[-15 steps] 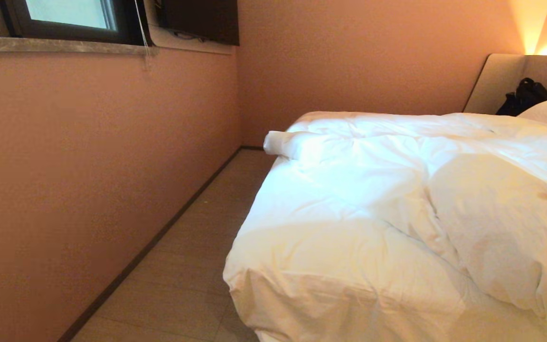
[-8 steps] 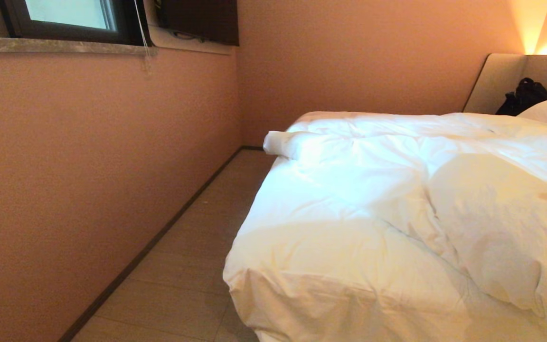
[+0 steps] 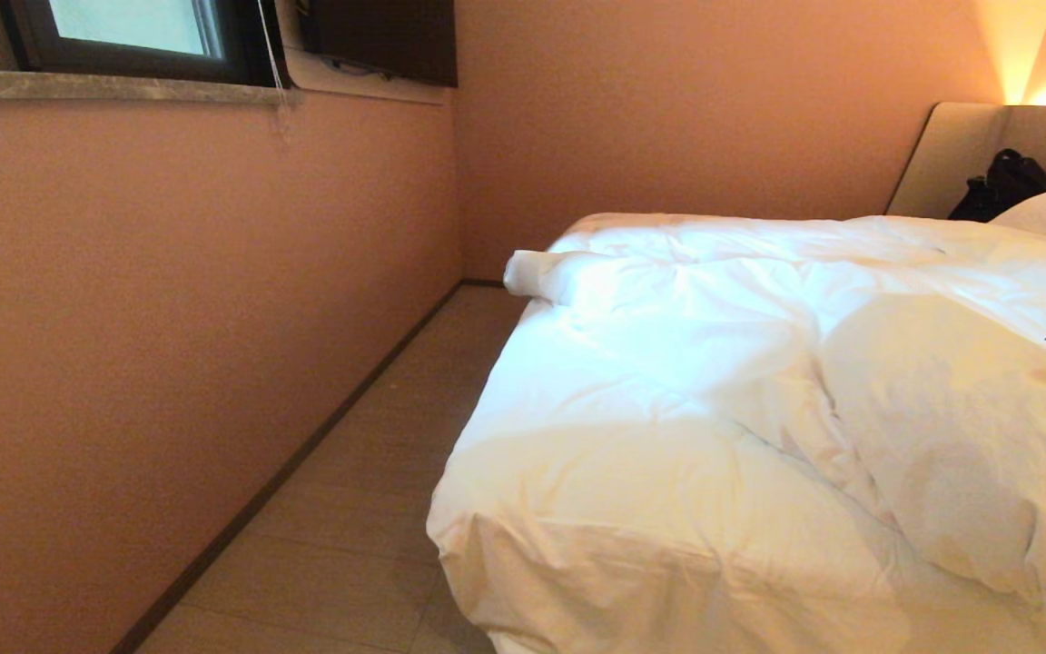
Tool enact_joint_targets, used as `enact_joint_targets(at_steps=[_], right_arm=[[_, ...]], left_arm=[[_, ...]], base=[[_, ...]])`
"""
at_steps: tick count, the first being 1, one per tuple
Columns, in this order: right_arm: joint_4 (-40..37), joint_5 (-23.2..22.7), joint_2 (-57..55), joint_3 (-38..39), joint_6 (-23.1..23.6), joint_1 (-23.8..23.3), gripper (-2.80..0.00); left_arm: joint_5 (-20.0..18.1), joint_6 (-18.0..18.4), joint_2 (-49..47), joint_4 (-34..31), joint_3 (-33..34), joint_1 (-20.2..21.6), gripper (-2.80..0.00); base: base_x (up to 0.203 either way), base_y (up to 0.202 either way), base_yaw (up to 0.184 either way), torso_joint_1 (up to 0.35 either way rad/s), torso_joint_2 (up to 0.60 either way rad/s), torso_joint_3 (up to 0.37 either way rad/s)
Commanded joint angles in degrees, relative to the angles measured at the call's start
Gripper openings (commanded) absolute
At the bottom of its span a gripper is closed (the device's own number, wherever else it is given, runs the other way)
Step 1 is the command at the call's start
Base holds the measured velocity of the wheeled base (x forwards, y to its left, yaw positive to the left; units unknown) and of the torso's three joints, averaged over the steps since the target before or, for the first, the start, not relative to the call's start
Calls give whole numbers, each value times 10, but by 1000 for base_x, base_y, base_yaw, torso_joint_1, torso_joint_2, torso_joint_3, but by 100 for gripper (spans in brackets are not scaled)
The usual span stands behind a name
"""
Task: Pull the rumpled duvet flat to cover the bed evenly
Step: Flatten the corners of the folded blanket
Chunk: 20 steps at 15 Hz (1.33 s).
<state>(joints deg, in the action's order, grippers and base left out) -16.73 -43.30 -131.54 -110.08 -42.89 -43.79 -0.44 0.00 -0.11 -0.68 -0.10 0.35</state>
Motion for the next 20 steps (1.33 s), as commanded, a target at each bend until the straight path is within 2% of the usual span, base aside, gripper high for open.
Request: enact_joint_targets(at_steps=[1, 8, 14, 18, 20], right_arm=[[-4, -2, -7, -3, 2, -8, 0], [-3, 1, -19, -3, 4, -2, 0], [-7, 3, -22, -2, 0, 37, 0], [-2, 57, -34, -1, -1, 63, 0], [-1, 101, -45, -2, 0, 79, 0]], left_arm=[[0, 0, 0, 0, 0, 0, -280], [0, 0, 0, 0, 0, 0, -280], [0, 0, 0, 0, 0, 0, -280], [0, 0, 0, 0, 0, 0, -280], [0, 0, 0, 0, 0, 0, -280]], base=[[0, 0, 0, 0, 0, 0], [0, 0, 0, 0, 0, 0], [0, 0, 0, 0, 0, 0], [0, 0, 0, 0, 0, 0], [0, 0, 0, 0, 0, 0]])
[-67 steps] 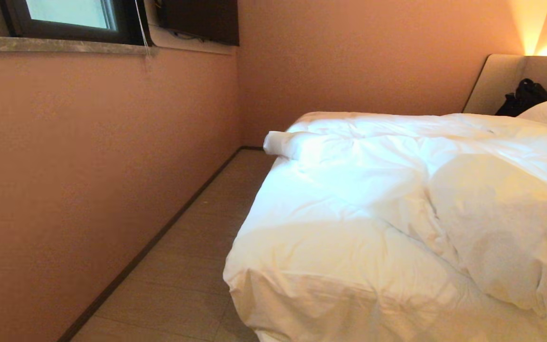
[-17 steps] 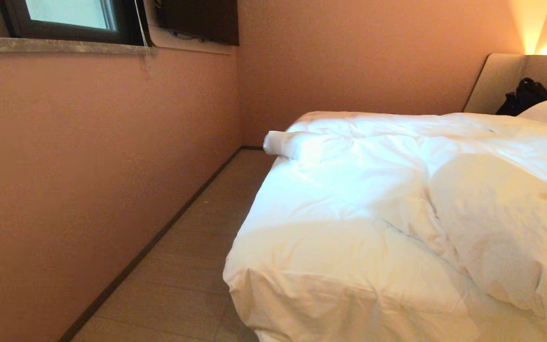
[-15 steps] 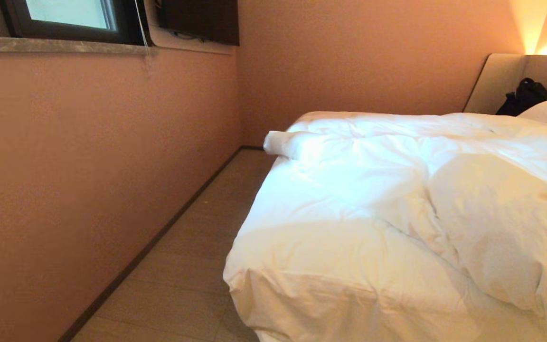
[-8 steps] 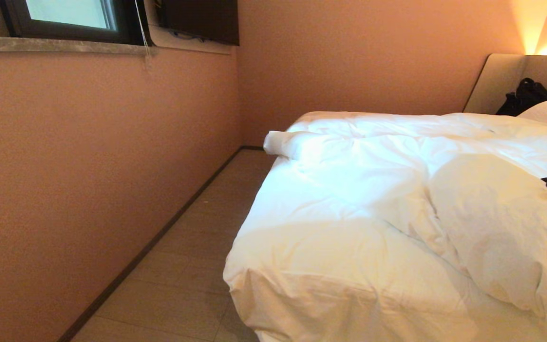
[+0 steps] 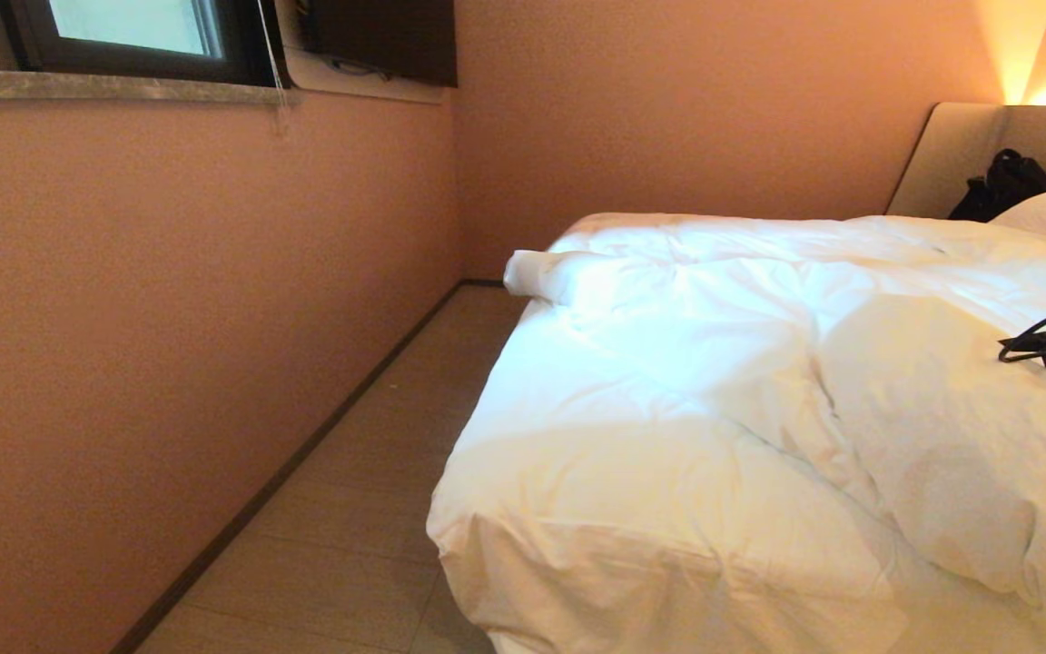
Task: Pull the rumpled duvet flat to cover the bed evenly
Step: Flatten the corners of the folded blanket
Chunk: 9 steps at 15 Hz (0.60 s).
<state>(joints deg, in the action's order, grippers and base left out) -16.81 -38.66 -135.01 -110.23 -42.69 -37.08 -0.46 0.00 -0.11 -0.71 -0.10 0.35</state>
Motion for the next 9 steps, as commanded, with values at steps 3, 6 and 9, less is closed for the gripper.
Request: enact_joint_targets(at_steps=[3, 6, 9], right_arm=[[-4, 52, -2, 0, -5, 12, -280], [-6, 50, 24, 3, -6, 12, -280], [-7, 38, 59, 10, -18, 12, -280]], left_arm=[[0, 0, 0, 0, 0, 0, -280], [0, 0, 0, 0, 0, 0, -280], [0, 0, 0, 0, 0, 0, -280]], base=[[0, 0, 0, 0, 0, 0], [0, 0, 0, 0, 0, 0], [0, 0, 0, 0, 0, 0]])
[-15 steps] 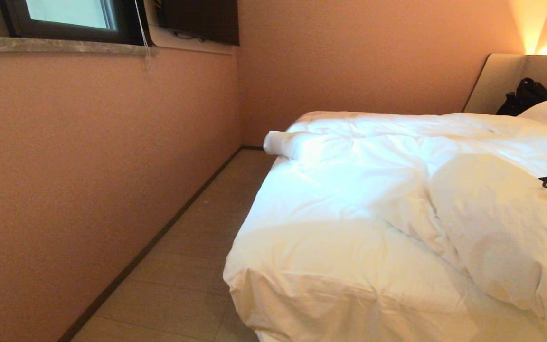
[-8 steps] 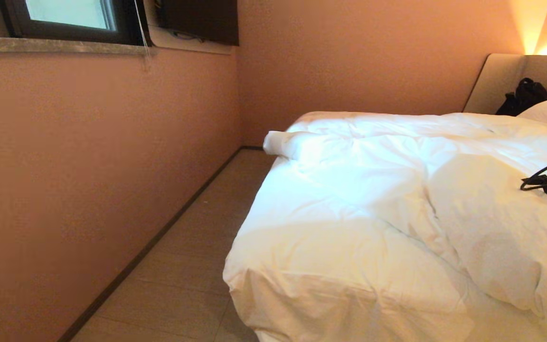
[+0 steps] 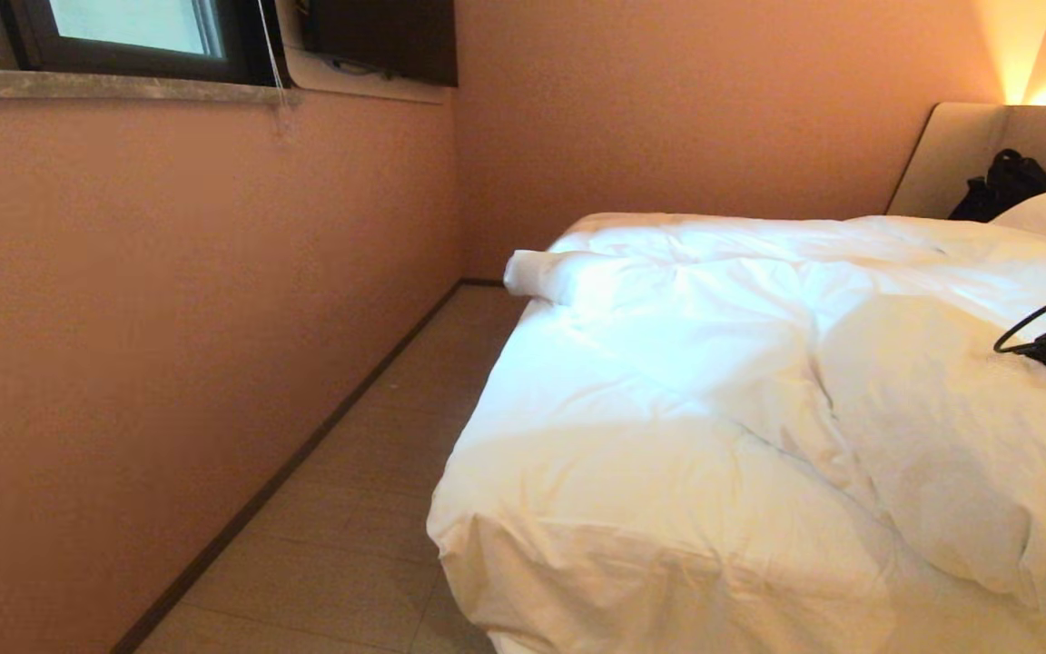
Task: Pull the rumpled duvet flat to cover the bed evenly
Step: Flatten the corners of the folded blanket
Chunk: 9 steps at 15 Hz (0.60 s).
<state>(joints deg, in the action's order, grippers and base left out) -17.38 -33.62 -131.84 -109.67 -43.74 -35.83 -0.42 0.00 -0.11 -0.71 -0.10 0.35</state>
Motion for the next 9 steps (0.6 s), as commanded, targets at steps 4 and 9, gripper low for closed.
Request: enact_joint_targets(at_steps=[4, 9], right_arm=[[-2, -39, 60, 14, -25, 0, -280], [-46, -139, 128, 24, -39, 16, -280]], left_arm=[[0, 0, 0, 0, 0, 0, -280], [0, 0, 0, 0, 0, 0, -280]], base=[[0, 0, 0, 0, 0, 0], [0, 0, 0, 0, 0, 0]])
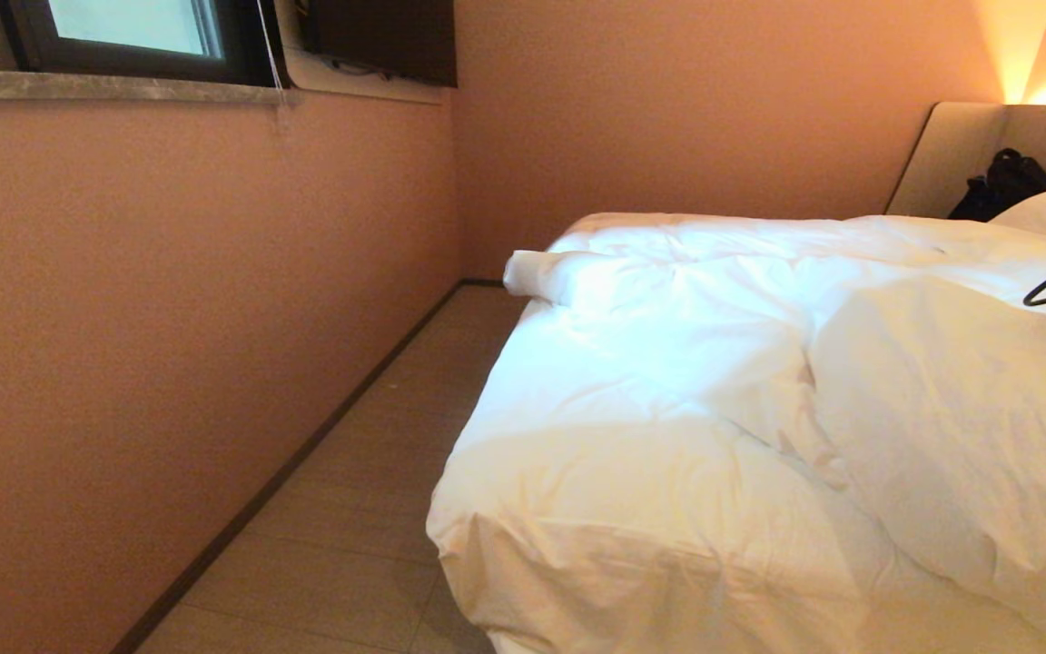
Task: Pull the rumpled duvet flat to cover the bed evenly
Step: Flatten the corners of the folded blanket
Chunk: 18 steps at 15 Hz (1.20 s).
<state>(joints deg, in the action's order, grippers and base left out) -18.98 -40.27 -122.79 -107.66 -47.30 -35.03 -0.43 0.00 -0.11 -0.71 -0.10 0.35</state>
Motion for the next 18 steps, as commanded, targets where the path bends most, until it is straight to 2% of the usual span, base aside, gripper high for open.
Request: enact_joint_targets(at_steps=[1, 6, 12, 15, 17, 18], right_arm=[[-43, -86, 55, 8, -1, 17, -280], [-55, -99, 161, 69, 22, 83, -280], [-60, -92, 248, 146, 62, 209, -280], [-99, -90, 278, 173, 129, 252, -280], [-161, -86, 286, 180, 221, 286, -280], [-191, -68, 287, 184, 276, 300, -280]], left_arm=[[0, 0, 0, 0, 0, 0, -280], [0, 0, 0, 0, 0, 0, -280], [0, 0, 0, 0, 0, 0, -280], [0, 0, 0, 0, 0, 0, -280], [0, 0, 0, 0, 0, 0, -280], [0, 0, 0, 0, 0, 0, -280]], base=[[0, 0, 0, 0, 0, 0], [0, 0, 0, 0, 0, 0], [0, 0, 0, 0, 0, 0], [0, 0, 0, 0, 0, 0], [0, 0, 0, 0, 0, 0], [0, 0, 0, 0, 0, 0]])
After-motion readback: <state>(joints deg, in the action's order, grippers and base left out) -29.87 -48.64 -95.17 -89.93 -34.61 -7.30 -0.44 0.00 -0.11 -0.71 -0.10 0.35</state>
